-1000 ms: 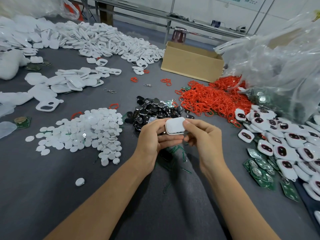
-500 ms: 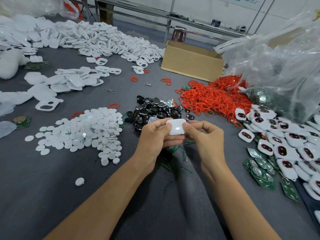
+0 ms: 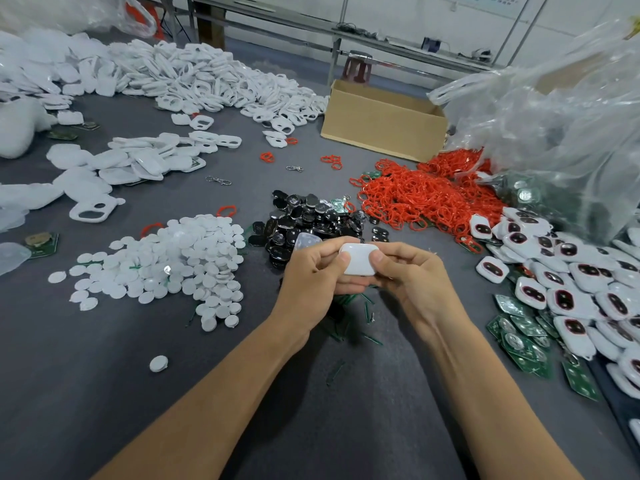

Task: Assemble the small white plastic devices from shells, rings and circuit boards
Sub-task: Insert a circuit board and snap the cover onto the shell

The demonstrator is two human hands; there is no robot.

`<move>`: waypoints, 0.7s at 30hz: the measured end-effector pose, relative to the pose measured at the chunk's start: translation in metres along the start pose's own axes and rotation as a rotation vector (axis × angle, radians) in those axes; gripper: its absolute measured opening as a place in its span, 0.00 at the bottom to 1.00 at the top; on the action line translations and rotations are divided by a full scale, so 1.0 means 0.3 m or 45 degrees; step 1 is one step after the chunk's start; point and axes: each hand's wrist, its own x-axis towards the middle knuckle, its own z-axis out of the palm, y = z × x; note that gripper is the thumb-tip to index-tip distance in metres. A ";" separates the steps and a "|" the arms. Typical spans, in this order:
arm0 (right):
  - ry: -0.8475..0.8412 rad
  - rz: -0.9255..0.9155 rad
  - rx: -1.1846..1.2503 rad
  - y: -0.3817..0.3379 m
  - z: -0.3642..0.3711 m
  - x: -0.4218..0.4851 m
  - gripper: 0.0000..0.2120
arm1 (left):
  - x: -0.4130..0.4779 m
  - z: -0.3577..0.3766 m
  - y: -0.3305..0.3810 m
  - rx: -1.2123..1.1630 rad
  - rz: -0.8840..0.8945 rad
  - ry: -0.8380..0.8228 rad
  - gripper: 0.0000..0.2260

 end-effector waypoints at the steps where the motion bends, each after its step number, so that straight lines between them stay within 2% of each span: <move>1: 0.010 0.001 -0.001 0.001 -0.001 0.002 0.05 | -0.002 0.003 -0.001 -0.010 0.004 0.002 0.12; 11: -0.009 -0.114 -0.092 0.016 0.015 -0.007 0.04 | 0.006 -0.002 -0.003 -0.097 0.019 0.097 0.10; 21: 0.066 -0.251 -0.244 0.009 0.030 -0.016 0.03 | 0.007 0.001 -0.009 -0.079 0.056 0.130 0.09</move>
